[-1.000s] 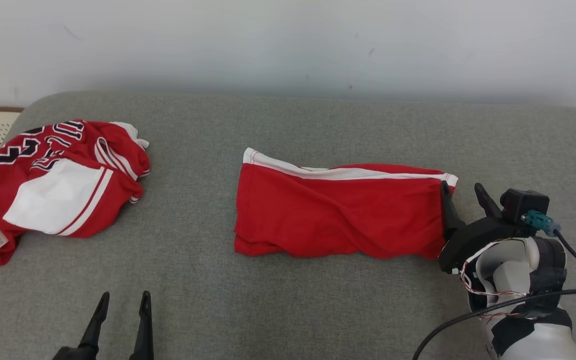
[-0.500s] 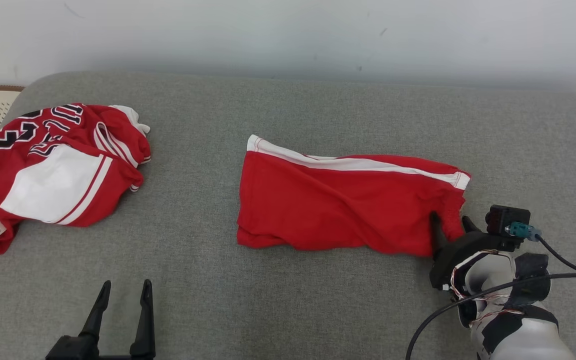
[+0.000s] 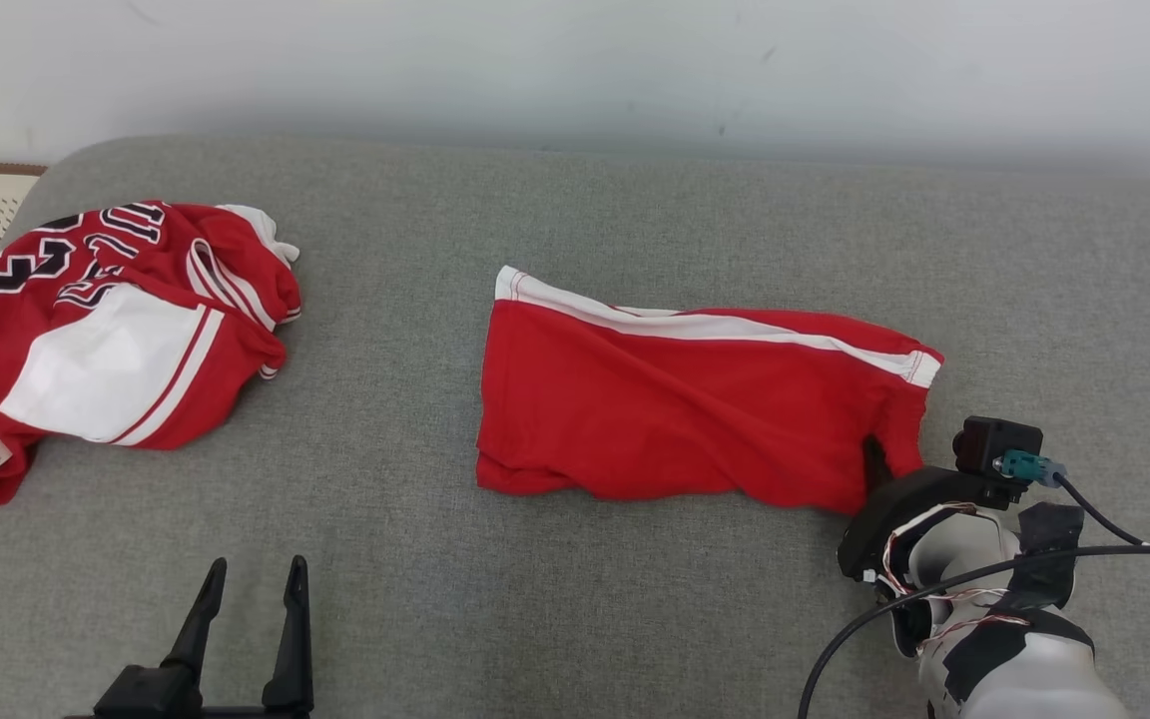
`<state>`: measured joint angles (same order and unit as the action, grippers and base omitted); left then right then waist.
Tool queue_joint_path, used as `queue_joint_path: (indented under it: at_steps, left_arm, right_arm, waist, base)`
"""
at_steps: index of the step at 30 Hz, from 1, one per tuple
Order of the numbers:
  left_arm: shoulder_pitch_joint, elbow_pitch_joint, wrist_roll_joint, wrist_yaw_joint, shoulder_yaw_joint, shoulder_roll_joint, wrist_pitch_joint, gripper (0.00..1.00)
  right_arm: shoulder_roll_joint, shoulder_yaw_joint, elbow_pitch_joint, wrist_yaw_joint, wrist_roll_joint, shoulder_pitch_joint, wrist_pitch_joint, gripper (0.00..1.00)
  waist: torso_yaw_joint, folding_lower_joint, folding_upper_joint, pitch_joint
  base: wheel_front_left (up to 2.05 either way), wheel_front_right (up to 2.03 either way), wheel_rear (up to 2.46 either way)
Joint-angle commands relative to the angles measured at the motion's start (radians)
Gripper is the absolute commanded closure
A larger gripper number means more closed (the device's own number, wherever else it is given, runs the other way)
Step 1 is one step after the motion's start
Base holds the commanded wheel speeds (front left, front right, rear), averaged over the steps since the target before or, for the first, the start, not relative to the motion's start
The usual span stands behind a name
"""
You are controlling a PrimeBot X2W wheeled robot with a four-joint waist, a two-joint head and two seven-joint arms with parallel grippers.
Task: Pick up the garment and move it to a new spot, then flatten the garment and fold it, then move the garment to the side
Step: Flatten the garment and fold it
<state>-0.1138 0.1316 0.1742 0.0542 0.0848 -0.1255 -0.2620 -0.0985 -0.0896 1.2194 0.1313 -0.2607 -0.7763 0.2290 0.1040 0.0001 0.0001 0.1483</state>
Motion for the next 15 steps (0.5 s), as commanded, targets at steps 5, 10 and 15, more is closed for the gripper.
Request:
queue_joint_path:
  at_steps: [5, 10, 15]
  left_arm:
    - [0.017, 0.016, -0.016, -0.004, -0.018, 0.003, -0.004, 0.00]
    - [0.030, 0.016, -0.020, -0.007, -0.023, 0.006, -0.004, 0.00]
    - [0.044, 0.015, -0.018, -0.013, -0.026, 0.011, -0.004, 0.00]
  right_arm:
    - [-0.020, -0.041, -0.009, -0.001, -0.047, 0.020, 0.019, 1.00]
    - [-0.068, -0.083, -0.029, -0.001, -0.077, 0.045, 0.022, 1.00]
    - [-0.139, -0.142, -0.057, -0.001, -0.118, 0.075, 0.010, 1.00]
  waist:
    - [-0.013, -0.0001, -0.0001, -0.029]
    - [-0.028, -0.0001, -0.0001, -0.056]
    - [-0.047, -0.0001, -0.0001, -0.086]
  base:
    - [0.00, 0.00, 0.00]
    - [0.00, 0.00, 0.00]
    - [0.00, 0.00, 0.00]
